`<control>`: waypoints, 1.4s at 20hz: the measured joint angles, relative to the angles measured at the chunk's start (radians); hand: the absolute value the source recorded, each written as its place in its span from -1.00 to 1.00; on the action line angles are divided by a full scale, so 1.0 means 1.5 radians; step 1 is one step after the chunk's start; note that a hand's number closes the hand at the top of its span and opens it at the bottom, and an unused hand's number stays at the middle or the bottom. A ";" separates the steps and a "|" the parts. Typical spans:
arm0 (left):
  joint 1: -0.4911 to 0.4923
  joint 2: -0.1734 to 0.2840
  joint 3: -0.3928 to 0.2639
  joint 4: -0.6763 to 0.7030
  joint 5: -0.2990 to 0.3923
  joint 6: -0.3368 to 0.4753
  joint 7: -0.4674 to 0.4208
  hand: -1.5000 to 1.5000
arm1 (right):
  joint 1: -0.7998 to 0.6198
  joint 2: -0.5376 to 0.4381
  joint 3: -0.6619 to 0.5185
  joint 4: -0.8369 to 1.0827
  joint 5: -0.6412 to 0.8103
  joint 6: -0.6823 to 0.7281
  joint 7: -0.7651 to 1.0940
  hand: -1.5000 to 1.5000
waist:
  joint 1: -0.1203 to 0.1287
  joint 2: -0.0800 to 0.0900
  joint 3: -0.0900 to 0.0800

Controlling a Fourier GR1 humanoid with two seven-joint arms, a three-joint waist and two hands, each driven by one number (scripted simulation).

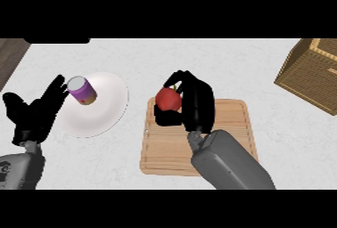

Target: Pick the bell pepper from the cutting board and place it in the basket

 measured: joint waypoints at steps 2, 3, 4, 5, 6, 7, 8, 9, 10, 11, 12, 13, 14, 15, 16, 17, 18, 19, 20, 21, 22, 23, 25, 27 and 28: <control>-0.008 0.002 0.003 0.004 -0.003 0.004 0.006 0.00 | -0.018 -0.001 -0.013 -0.032 0.042 0.015 0.045 1.00 | -0.002 0.000 0.000; -0.005 0.003 0.004 -0.003 -0.001 0.001 0.011 0.00 | -0.021 -0.003 -0.020 -0.048 0.061 0.024 0.064 1.00 | -0.002 0.000 0.000; -0.005 0.005 0.006 0.000 0.001 -0.002 0.010 0.00 | -0.034 -0.008 -0.034 -0.066 0.075 0.039 0.082 1.00 | -0.003 0.000 0.000; 0.004 0.003 0.005 -0.010 0.002 -0.003 0.011 0.00 | -0.046 -0.013 -0.049 -0.075 0.086 0.052 0.096 1.00 | -0.002 0.000 0.000; 0.000 0.002 0.003 -0.015 0.000 0.001 0.018 0.00 | -0.058 -0.017 -0.063 -0.085 0.095 0.067 0.109 1.00 | -0.002 0.000 0.000; -0.005 0.000 0.003 -0.011 -0.001 0.002 0.019 0.00 | -0.064 -0.022 -0.077 -0.089 0.104 0.074 0.115 1.00 | -0.002 0.000 0.000; -0.004 -0.005 0.000 -0.013 -0.006 0.007 0.019 0.00 | -0.074 -0.028 -0.089 -0.105 0.111 0.094 0.129 1.00 | -0.002 0.000 0.000; -0.001 -0.005 0.000 -0.014 -0.006 0.005 0.016 0.00 | -0.090 -0.031 -0.103 -0.108 0.118 0.110 0.139 1.00 | -0.001 0.000 0.000; -0.001 -0.009 -0.003 -0.011 -0.010 0.007 0.010 0.00 | -0.108 -0.035 -0.118 -0.105 0.121 0.123 0.144 1.00 | -0.001 0.001 0.000; -0.005 -0.010 -0.004 -0.014 -0.012 0.009 0.016 0.00 | -0.128 -0.038 -0.134 -0.100 0.124 0.137 0.149 1.00 | 0.000 0.001 0.000; -0.004 -0.006 -0.002 -0.015 -0.009 0.003 0.019 0.00 | -0.142 -0.044 -0.151 -0.093 0.125 0.144 0.149 1.00 | 0.001 0.001 0.000; -0.006 -0.009 -0.004 -0.013 -0.013 0.006 0.017 0.00 | -0.156 -0.051 -0.166 -0.090 0.126 0.156 0.149 1.00 | 0.001 0.002 0.000; -0.004 -0.012 -0.005 -0.015 -0.016 0.007 0.014 0.00 | -0.168 -0.057 -0.182 -0.086 0.129 0.162 0.149 1.00 | 0.002 0.002 0.000; -0.006 -0.006 0.000 -0.008 -0.013 0.001 0.008 0.00 | -0.181 -0.063 -0.196 -0.076 0.132 0.165 0.148 1.00 | 0.002 0.002 0.000; -0.008 -0.007 0.000 -0.006 -0.014 0.000 0.007 0.00 | -0.188 -0.072 -0.213 -0.060 0.130 0.163 0.139 1.00 | 0.003 0.002 0.000; -0.001 -0.009 -0.001 -0.008 -0.016 -0.001 0.001 0.00 | -0.203 -0.084 -0.230 -0.051 0.127 0.171 0.135 1.00 | 0.004 0.003 0.000; 0.001 -0.011 -0.001 -0.004 -0.016 -0.001 -0.003 0.00 | -0.214 -0.095 -0.246 -0.044 0.125 0.176 0.134 1.00 | 0.004 0.003 0.000; 0.005 -0.015 -0.004 -0.015 -0.018 0.003 0.004 0.00 | -0.226 -0.098 -0.257 -0.037 0.132 0.179 0.137 1.00 | 0.005 0.003 0.000; 0.007 -0.017 -0.004 -0.019 -0.016 0.002 0.006 0.00 | -0.244 -0.107 -0.273 -0.020 0.132 0.180 0.135 1.00 | 0.006 0.003 0.000; 0.002 -0.017 -0.006 -0.016 -0.019 0.004 0.009 0.00 | -0.254 -0.118 -0.287 -0.011 0.129 0.185 0.132 1.00 | 0.005 0.003 0.000; 0.000 -0.018 -0.004 -0.013 -0.019 0.005 0.009 0.00 | -0.263 -0.125 -0.296 0.005 0.134 0.187 0.131 1.00 | 0.005 0.003 0.000; 0.001 -0.020 -0.006 -0.015 -0.020 0.005 0.009 0.00 | -0.276 -0.140 -0.310 0.023 0.135 0.192 0.127 1.00 | 0.006 0.003 0.000; -0.004 -0.016 -0.001 -0.009 -0.017 0.000 0.008 0.00 | -0.291 -0.164 -0.329 0.063 0.144 0.194 0.121 1.00 | 0.007 0.004 0.000; -0.002 -0.013 0.004 0.000 -0.015 -0.006 -0.003 0.00 | -0.296 -0.189 -0.345 0.095 0.152 0.196 0.110 1.00 | 0.007 0.005 0.000; 0.001 -0.016 0.001 -0.008 -0.015 -0.005 0.004 0.00 | -0.291 -0.200 -0.352 0.104 0.154 0.194 0.103 1.00 | 0.007 0.004 0.000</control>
